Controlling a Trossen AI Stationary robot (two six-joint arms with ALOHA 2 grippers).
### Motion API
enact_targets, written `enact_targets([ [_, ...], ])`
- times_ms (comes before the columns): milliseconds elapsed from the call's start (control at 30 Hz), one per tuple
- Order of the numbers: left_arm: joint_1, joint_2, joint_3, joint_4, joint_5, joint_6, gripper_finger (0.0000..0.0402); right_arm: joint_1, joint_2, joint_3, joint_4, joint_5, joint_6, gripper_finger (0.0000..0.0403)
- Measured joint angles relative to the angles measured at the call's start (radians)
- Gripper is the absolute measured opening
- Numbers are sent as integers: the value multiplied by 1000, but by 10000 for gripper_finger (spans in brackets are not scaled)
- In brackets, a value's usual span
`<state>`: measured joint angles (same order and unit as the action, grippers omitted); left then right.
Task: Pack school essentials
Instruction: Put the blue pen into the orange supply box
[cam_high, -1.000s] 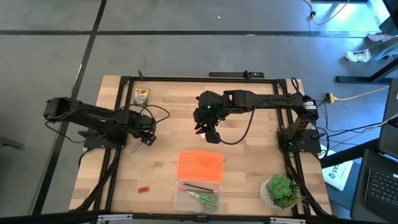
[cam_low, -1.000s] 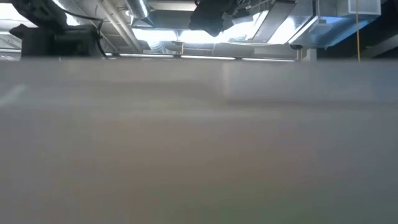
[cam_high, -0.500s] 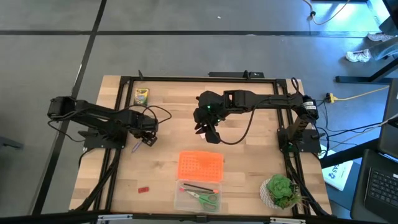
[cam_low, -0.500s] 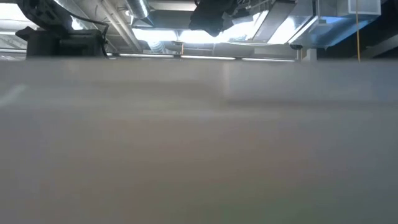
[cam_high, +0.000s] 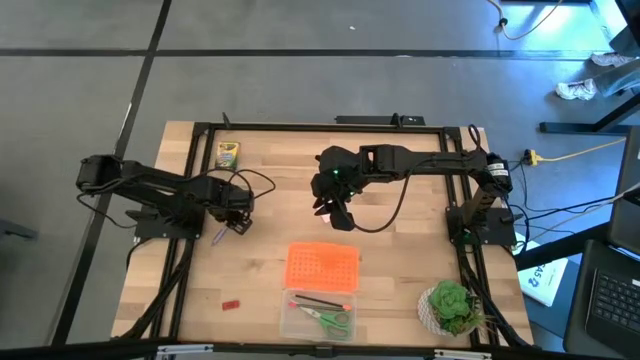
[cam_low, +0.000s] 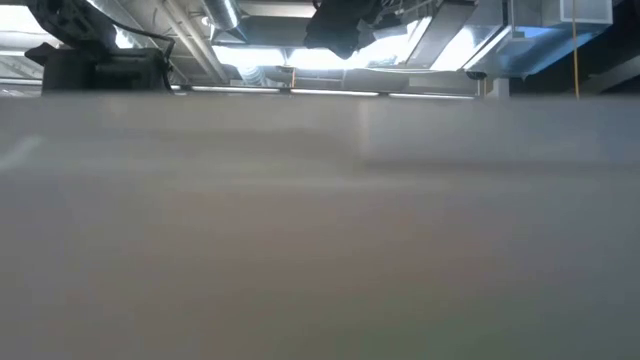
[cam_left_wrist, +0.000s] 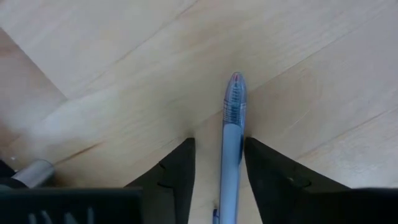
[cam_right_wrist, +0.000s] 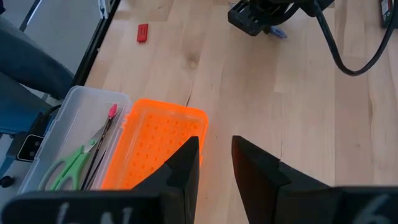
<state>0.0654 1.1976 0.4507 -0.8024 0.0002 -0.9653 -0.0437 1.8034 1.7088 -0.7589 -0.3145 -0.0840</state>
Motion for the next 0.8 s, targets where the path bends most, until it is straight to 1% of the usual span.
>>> enact_targets([
  [600,0,-2,0,-13,12,-17,28,0,0,0,0,0,-1,97],
  [800,0,-2,1,-15,14,-19,19,0,0,0,0,0,-1,97],
])
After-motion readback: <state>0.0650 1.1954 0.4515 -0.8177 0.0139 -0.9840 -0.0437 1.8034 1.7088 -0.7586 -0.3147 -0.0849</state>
